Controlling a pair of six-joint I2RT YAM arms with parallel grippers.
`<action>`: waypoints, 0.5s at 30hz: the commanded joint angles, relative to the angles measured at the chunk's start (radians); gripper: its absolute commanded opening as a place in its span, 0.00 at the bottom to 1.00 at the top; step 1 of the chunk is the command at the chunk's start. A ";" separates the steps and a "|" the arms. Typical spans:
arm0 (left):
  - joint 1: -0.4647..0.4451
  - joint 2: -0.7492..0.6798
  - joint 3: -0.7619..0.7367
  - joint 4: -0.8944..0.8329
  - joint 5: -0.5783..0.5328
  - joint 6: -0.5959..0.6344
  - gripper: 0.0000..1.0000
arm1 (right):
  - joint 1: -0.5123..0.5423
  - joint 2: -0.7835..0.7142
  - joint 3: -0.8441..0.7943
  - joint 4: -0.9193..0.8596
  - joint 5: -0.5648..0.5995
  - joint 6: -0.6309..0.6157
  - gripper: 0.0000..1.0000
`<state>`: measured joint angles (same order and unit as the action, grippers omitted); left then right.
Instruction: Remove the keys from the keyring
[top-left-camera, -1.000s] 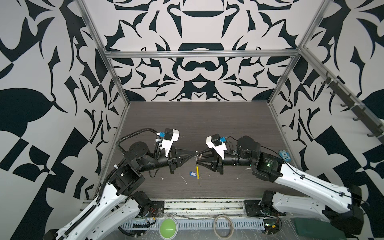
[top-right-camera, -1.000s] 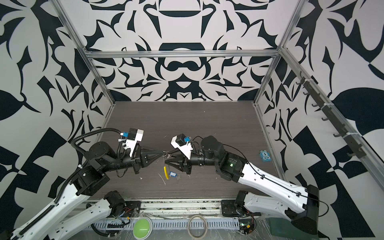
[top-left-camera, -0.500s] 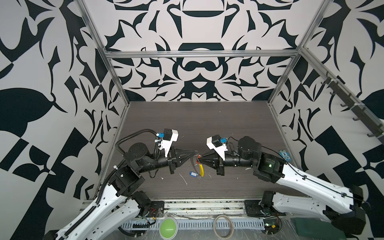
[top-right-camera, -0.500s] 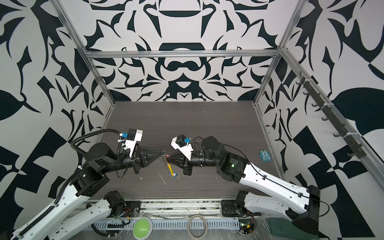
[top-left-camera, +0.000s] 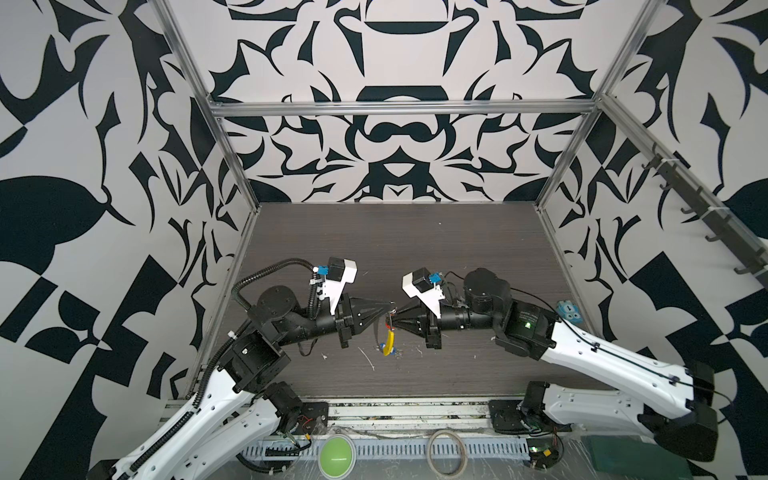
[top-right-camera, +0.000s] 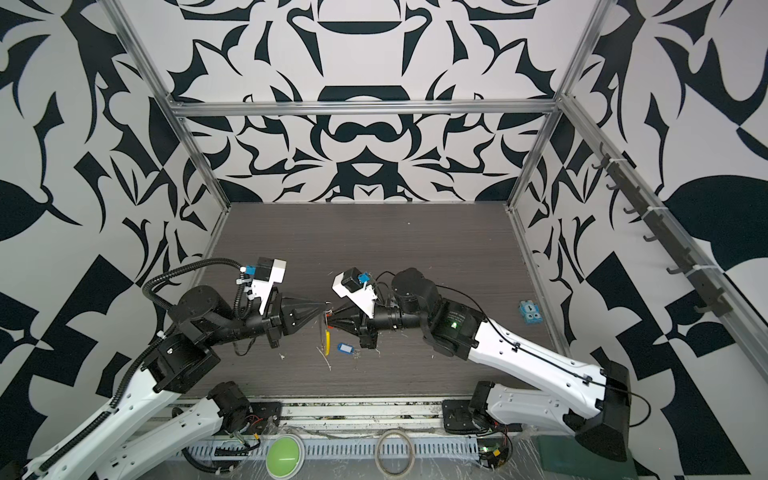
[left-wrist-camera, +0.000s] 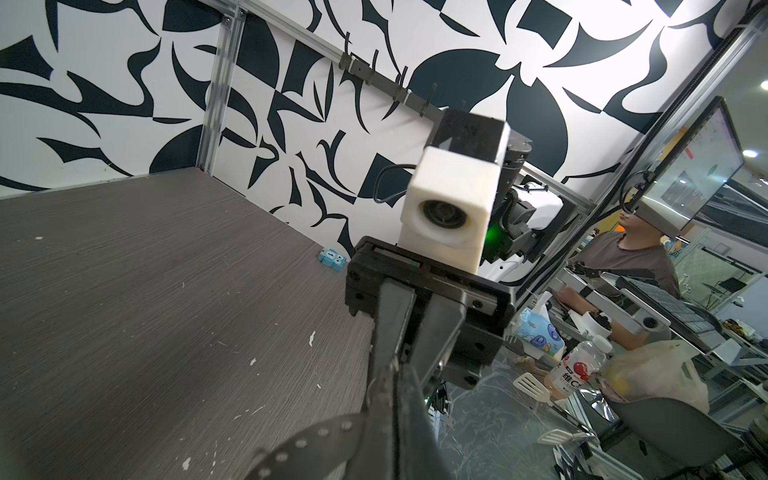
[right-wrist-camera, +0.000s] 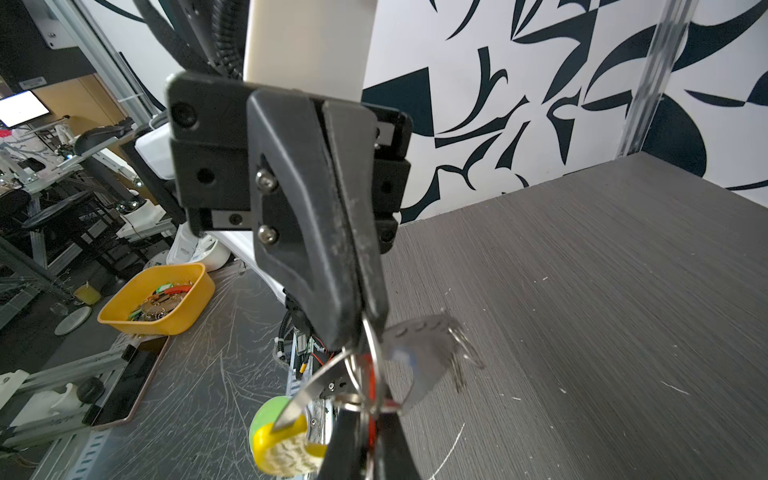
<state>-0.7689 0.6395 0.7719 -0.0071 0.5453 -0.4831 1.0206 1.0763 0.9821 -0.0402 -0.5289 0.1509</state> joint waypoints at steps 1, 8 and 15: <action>-0.004 -0.010 -0.002 0.091 0.025 -0.018 0.00 | 0.006 0.022 0.039 0.028 -0.051 0.002 0.00; -0.003 -0.021 -0.006 0.095 0.018 -0.014 0.00 | 0.006 0.045 0.041 0.039 -0.103 0.006 0.00; -0.003 -0.020 -0.008 0.110 0.015 -0.013 0.00 | 0.005 0.072 0.040 0.043 -0.146 0.013 0.00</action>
<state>-0.7689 0.6247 0.7624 0.0006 0.5499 -0.4911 1.0161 1.1294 0.9977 -0.0074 -0.6266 0.1555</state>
